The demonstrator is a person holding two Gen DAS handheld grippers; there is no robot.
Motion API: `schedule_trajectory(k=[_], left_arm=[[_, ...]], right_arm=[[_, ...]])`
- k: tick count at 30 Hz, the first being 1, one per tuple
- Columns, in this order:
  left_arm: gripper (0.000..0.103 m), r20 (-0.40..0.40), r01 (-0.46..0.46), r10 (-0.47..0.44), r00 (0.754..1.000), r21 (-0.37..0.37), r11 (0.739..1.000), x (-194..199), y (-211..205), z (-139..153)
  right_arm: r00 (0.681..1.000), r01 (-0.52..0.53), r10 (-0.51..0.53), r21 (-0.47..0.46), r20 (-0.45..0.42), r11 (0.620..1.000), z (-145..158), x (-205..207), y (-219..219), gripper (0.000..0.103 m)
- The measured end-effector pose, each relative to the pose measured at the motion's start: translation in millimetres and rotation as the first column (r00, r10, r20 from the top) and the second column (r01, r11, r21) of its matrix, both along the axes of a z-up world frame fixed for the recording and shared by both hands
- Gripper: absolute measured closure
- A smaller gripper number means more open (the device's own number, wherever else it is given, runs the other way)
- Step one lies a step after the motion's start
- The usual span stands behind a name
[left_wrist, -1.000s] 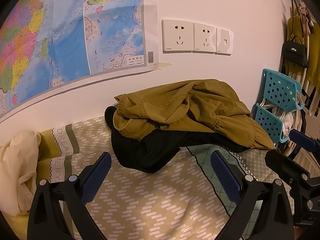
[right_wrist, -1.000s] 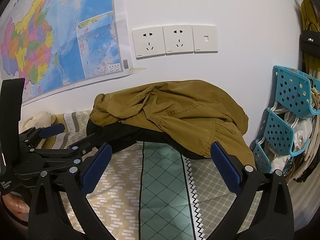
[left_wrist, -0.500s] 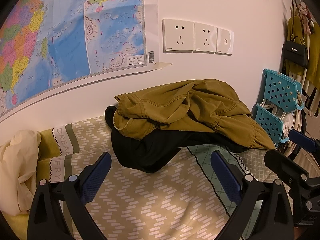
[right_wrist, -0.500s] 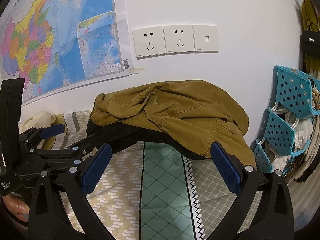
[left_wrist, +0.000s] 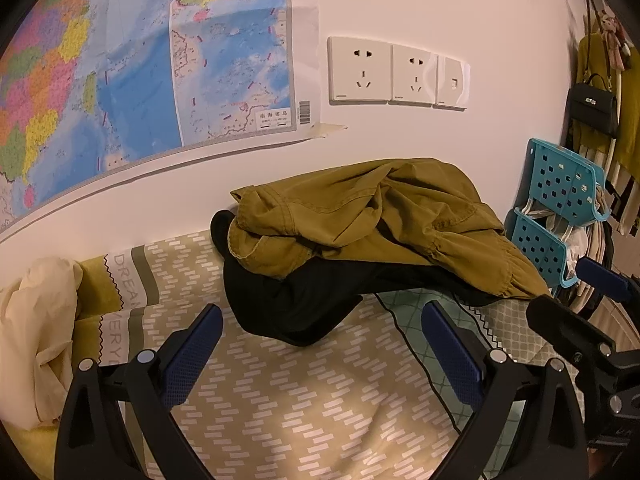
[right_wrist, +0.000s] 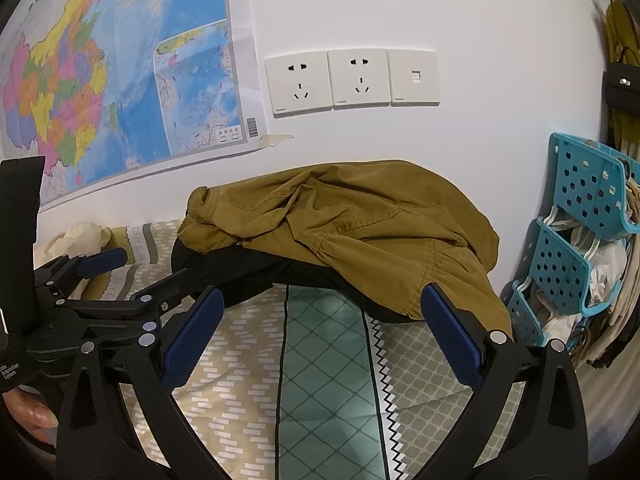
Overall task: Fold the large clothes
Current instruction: 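Grasp the olive shirt with the right tool and lift it off the bed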
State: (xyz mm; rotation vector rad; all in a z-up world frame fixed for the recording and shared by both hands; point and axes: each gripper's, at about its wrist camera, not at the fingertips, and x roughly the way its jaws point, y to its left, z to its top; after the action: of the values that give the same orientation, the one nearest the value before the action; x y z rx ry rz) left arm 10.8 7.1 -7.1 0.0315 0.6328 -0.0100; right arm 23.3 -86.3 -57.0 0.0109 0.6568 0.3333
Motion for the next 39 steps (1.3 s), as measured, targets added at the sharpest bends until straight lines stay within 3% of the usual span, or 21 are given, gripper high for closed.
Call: schedule_trajectory(k=[11, 19, 23, 27, 28, 30, 32, 33, 36, 38, 39], left_arm=[[0.007, -0.035, -0.049, 0.049, 0.998, 0.002, 0.999, 16, 18, -11], [0.007, -0.038, -0.149, 0.149, 0.988, 0.012, 0.989, 32, 58, -16], [0.007, -0.048, -0.165, 0.166, 0.985, 0.019, 0.986, 36, 67, -19], [0.007, -0.063, -0.177, 0.178, 0.982, 0.024, 0.984, 41, 75, -25], [0.007, -0.065, -0.180, 0.181, 0.981, 0.025, 0.983, 42, 76, -27], [0.007, -0.071, -0.184, 0.186, 0.980, 0.026, 0.982, 45, 79, -29], [0.007, -0.076, -0.187, 0.188, 0.979, 0.026, 0.982, 46, 81, -31], [0.007, -0.078, -0.187, 0.189, 0.979, 0.029, 0.982, 46, 82, -32], [0.007, -0.084, -0.193, 0.194, 0.977, 0.024, 0.981, 48, 85, -35], [0.007, -0.084, -0.197, 0.199, 0.976, 0.025, 0.980, 50, 88, -35], [0.007, -0.085, -0.198, 0.200, 0.976, 0.028, 0.980, 50, 89, -36]], right_arm=[[0.999, -0.051, 0.051, -0.031, -0.019, 0.998, -5, 24, 12, 0.006], [0.990, -0.137, 0.130, -0.150, -0.056, 0.979, -22, 96, 52, 0.006], [0.980, -0.195, 0.181, -0.248, -0.079, 0.949, -39, 132, 77, 0.006], [0.967, -0.254, 0.241, -0.405, -0.082, 0.878, -58, 144, 104, 0.006], [0.965, -0.258, 0.251, -0.429, -0.074, 0.866, -60, 144, 108, 0.008], [0.961, -0.258, 0.272, -0.463, -0.038, 0.848, -59, 144, 113, 0.024], [0.956, -0.280, 0.292, -0.434, -0.040, 0.856, -50, 146, 111, 0.068], [0.949, -0.306, 0.313, -0.396, -0.049, 0.866, -43, 146, 108, 0.072], [0.949, -0.289, 0.316, -0.426, -0.006, 0.857, -33, 143, 111, 0.065], [0.947, -0.278, 0.322, -0.474, 0.013, 0.835, -38, 141, 117, 0.045], [0.944, -0.278, 0.329, -0.487, 0.019, 0.828, -38, 141, 120, 0.047]])
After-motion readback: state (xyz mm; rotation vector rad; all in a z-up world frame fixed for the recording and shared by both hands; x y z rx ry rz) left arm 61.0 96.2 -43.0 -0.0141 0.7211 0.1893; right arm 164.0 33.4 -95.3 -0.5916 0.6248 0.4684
